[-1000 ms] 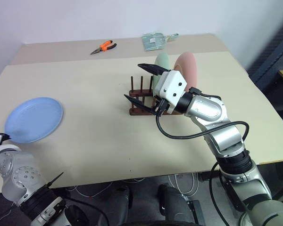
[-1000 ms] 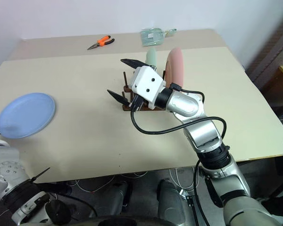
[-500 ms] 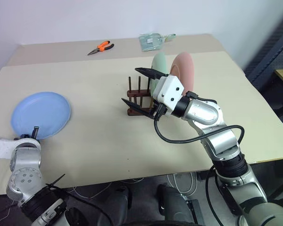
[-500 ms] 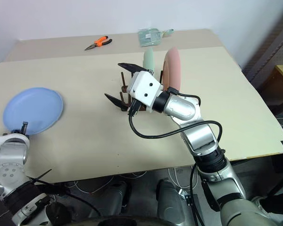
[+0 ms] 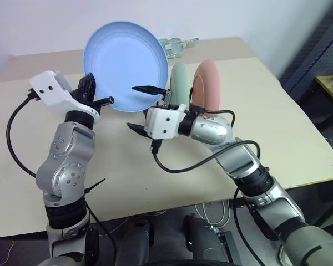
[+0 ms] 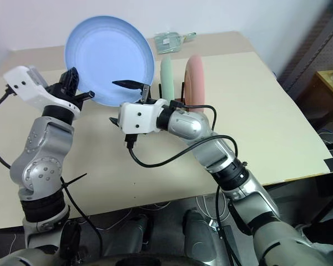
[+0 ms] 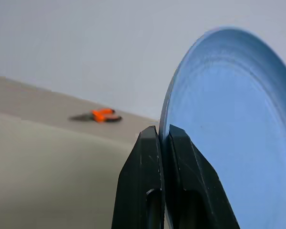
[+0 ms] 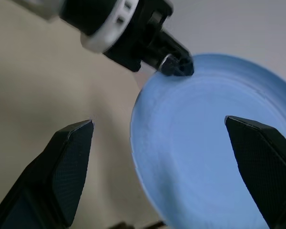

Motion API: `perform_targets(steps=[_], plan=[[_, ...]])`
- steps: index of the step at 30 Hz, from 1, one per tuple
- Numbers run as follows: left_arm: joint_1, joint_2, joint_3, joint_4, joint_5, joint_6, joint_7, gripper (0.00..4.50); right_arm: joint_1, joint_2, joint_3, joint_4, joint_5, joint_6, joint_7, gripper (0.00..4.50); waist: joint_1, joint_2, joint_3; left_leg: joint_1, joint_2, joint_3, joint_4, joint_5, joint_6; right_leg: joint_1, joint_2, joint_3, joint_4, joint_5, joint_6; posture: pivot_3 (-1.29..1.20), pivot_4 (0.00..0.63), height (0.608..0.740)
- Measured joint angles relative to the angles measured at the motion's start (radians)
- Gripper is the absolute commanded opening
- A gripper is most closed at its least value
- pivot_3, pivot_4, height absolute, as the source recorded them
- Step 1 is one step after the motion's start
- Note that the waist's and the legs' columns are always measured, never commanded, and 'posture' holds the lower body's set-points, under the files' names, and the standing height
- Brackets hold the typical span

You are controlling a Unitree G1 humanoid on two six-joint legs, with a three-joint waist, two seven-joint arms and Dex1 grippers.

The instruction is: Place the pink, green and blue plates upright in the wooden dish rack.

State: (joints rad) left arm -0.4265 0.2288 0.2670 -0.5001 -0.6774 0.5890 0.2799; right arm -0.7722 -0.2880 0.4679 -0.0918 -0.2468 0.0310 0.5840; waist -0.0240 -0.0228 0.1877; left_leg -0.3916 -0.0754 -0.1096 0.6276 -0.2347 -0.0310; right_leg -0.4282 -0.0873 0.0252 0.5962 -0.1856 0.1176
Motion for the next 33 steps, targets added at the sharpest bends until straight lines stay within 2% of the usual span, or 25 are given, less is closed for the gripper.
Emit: perform_targets(steps=[1, 2, 8, 14, 17, 18, 19, 20, 24, 26, 29, 30, 33], plan=[[0.000, -0.004, -0.001, -0.011, 0.000, 0.009, 0.003, 0.00, -0.013, 0.009, 0.010, 0.025, -0.030, -0.007, -0.016, 3.69, 0.002, 0.000, 0.000, 0.000, 0.001, 0.000, 0.000, 0.000, -0.001, 0.000, 0.001, 0.000, 0.000, 0.000, -0.001, 0.00, 0.150, 0.739], [0.000, -0.006, -0.002, -0.022, 0.000, 0.014, 0.004, 0.00, -0.023, 0.017, 0.020, 0.052, -0.060, -0.019, -0.030, 3.23, 0.005, 0.000, 0.000, 0.000, 0.001, 0.001, 0.000, 0.000, -0.001, 0.000, 0.001, -0.001, 0.000, 0.000, -0.001, 0.00, 0.150, 0.739], [0.005, -0.007, 0.004, -0.044, -0.004, 0.031, -0.004, 0.00, -0.025, 0.044, 0.043, 0.127, -0.139, -0.047, -0.053, 0.12, 0.010, 0.000, 0.000, 0.000, 0.001, 0.001, 0.000, 0.000, -0.001, 0.001, 0.001, -0.001, -0.001, 0.000, -0.001, 0.00, 0.150, 0.739], [0.038, -0.010, 0.040, -0.064, -0.054, 0.038, -0.025, 0.00, -0.024, 0.045, 0.056, 0.149, -0.175, -0.091, -0.055, 0.04, 0.008, 0.000, 0.000, 0.000, 0.001, 0.001, 0.000, 0.000, -0.001, 0.001, 0.002, -0.001, 0.000, 0.000, -0.001, 0.00, 0.150, 0.739], [0.039, -0.012, 0.057, -0.063, -0.078, 0.038, -0.036, 1.02, -0.024, 0.045, 0.056, 0.157, -0.192, -0.107, -0.067, 0.00, 0.009, 0.000, 0.000, 0.000, 0.001, 0.001, 0.000, 0.000, -0.001, 0.001, 0.002, -0.001, 0.000, 0.000, -0.001, 0.00, 0.150, 0.739], [0.033, -0.021, 0.073, -0.059, -0.094, 0.031, -0.030, 1.46, -0.024, 0.045, 0.056, 0.157, -0.200, -0.111, -0.070, 0.00, 0.010, 0.000, 0.000, 0.000, 0.001, 0.000, 0.000, 0.000, -0.001, 0.001, 0.002, -0.001, 0.000, 0.000, -0.001, 0.00, 0.150, 0.739], [0.016, -0.032, 0.104, -0.045, -0.110, 0.015, -0.016, 2.08, -0.024, 0.044, 0.056, 0.159, -0.204, -0.116, -0.071, 0.00, 0.010, 0.000, 0.000, 0.000, 0.001, 0.000, 0.000, 0.000, -0.001, 0.001, 0.002, -0.001, 0.000, 0.000, -0.001, 0.00, 0.150, 0.739], [-0.006, -0.035, 0.142, -0.030, -0.121, -0.004, -0.003, 2.44, -0.024, 0.044, 0.056, 0.162, -0.208, -0.123, -0.072, 0.00, 0.009, 0.000, 0.000, 0.000, 0.001, 0.000, 0.000, 0.001, -0.001, 0.001, 0.002, -0.001, 0.000, 0.000, -0.001, 0.00, 0.150, 0.739], [-0.084, -0.010, 0.285, 0.030, -0.130, -0.106, 0.047, 2.44, -0.024, 0.039, 0.056, 0.178, -0.219, -0.149, -0.077, 0.00, 0.007, 0.000, 0.000, 0.000, 0.001, 0.001, 0.000, 0.001, -0.002, 0.001, 0.002, -0.001, -0.001, 0.000, -0.001, 0.00, 0.150, 0.739], [-0.068, 0.065, 0.335, 0.083, -0.087, -0.147, 0.044, 2.44, -0.024, 0.039, 0.056, 0.180, -0.219, -0.170, -0.078, 0.00, 0.004, 0.000, 0.000, 0.000, 0.001, 0.001, 0.000, 0.001, -0.002, 0.000, 0.003, -0.001, 0.000, 0.000, -0.002, 0.00, 0.150, 0.739], [0.083, 0.194, 0.377, 0.178, 0.056, -0.200, -0.005, 2.44, -0.009, 0.068, 0.021, 0.171, -0.165, -0.189, -0.084, 0.00, -0.002, 0.001, 0.000, 0.001, 0.002, 0.001, -0.002, 0.001, -0.002, 0.000, 0.004, 0.000, 0.000, 0.000, -0.003, 0.00, 0.150, 0.739], [0.146, 0.209, 0.370, 0.210, 0.106, -0.214, -0.033, 2.44, -0.005, 0.083, -0.002, 0.164, -0.125, -0.184, -0.084, 0.00, 0.000, 0.001, 0.001, 0.001, 0.002, 0.001, -0.002, 0.001, -0.002, 0.000, 0.004, 0.000, 0.000, 0.000, -0.003, 0.00, 0.150, 0.739], [0.351, 0.243, 0.243, 0.252, 0.241, -0.251, -0.167, 2.44, 0.023, 0.171, -0.096, 0.087, 0.084, -0.119, -0.054, 0.00, 0.012, 0.001, 0.001, 0.000, 0.003, 0.000, -0.002, 0.000, -0.002, 0.001, 0.004, -0.001, -0.001, 0.000, -0.003, 0.00, 0.150, 0.739]])
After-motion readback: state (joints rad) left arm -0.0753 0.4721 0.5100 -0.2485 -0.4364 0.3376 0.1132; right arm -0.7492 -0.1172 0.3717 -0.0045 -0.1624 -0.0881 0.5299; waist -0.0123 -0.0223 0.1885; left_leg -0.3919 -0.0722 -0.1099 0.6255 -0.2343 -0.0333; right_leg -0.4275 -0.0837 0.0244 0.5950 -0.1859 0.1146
